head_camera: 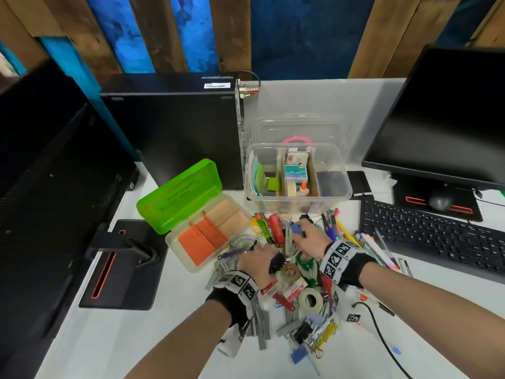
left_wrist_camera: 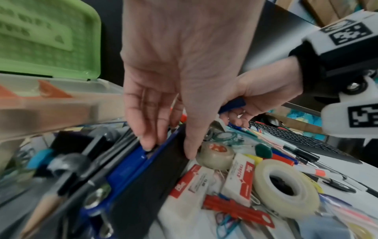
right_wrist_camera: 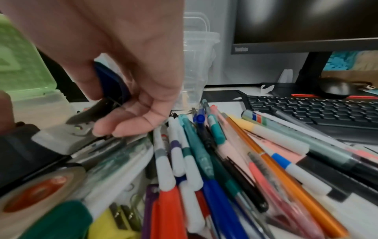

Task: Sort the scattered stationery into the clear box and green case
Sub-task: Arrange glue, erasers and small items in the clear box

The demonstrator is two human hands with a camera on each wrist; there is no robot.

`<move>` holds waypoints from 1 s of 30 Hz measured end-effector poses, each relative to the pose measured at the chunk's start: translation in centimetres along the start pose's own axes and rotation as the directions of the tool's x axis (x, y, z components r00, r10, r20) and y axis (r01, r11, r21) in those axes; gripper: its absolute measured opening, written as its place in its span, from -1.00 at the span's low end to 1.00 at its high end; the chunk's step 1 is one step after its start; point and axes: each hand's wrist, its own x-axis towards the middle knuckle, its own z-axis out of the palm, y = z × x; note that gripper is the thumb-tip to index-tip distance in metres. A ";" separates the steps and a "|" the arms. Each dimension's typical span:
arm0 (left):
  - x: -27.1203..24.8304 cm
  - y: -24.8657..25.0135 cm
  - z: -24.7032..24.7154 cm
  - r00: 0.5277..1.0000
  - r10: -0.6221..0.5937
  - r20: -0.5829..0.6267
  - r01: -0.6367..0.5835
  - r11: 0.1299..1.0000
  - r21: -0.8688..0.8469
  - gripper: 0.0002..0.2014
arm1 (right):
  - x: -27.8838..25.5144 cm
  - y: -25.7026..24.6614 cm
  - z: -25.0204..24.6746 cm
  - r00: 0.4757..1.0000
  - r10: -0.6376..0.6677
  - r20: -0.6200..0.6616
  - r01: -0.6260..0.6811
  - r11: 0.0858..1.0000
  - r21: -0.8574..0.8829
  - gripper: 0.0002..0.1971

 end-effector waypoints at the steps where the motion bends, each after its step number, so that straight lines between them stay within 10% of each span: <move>1: 0.0 0.3 0.4 1.000 -0.003 -0.005 0.004 0.998 0.059 -0.56 | 0.0 0.4 -0.1 1.000 0.018 0.016 -0.018 0.999 -0.038 -0.75; 13: -0.9 0.8 -1.2 0.997 0.074 -0.017 -0.074 0.997 -0.017 -0.60 | -0.2 1.3 -0.5 1.000 -0.017 0.002 0.016 0.906 -0.423 -0.66; 17: -0.6 -0.3 -4.6 0.996 0.081 -0.046 -0.092 0.935 -0.342 -0.68 | -0.4 1.5 -0.6 1.000 -0.005 0.017 0.013 0.867 -0.499 -0.62; 19: -0.1 -1.0 -6.6 0.998 0.066 -0.020 -0.063 0.759 -0.648 -0.75 | -0.6 1.3 -1.0 0.999 -0.033 0.009 0.033 0.862 -0.505 -0.64; 21: 0.4 -1.5 -8.4 0.998 0.049 -0.036 -0.056 0.513 -0.856 -0.84 | -0.7 0.4 -1.7 0.993 -0.103 -0.050 0.075 0.915 -0.396 -0.66; 24: 1.1 -2.1 -10.5 0.984 0.033 -0.174 -0.175 0.334 -0.926 -0.88 | -1.6 -2.8 -2.9 0.998 -0.061 0.014 0.056 0.969 0.240 -0.64; 27: 1.5 -2.3 -10.9 0.953 0.141 -0.269 -0.303 0.438 -0.846 -0.84 | -2.3 -5.4 -4.4 0.982 -0.051 0.184 -0.091 0.723 0.685 -0.54; 30: 0.7 -2.2 -10.1 0.917 0.288 -0.276 -0.399 0.636 -0.660 -0.84 | -2.2 -6.1 -5.8 0.962 -0.079 0.263 -0.141 0.680 0.719 -0.60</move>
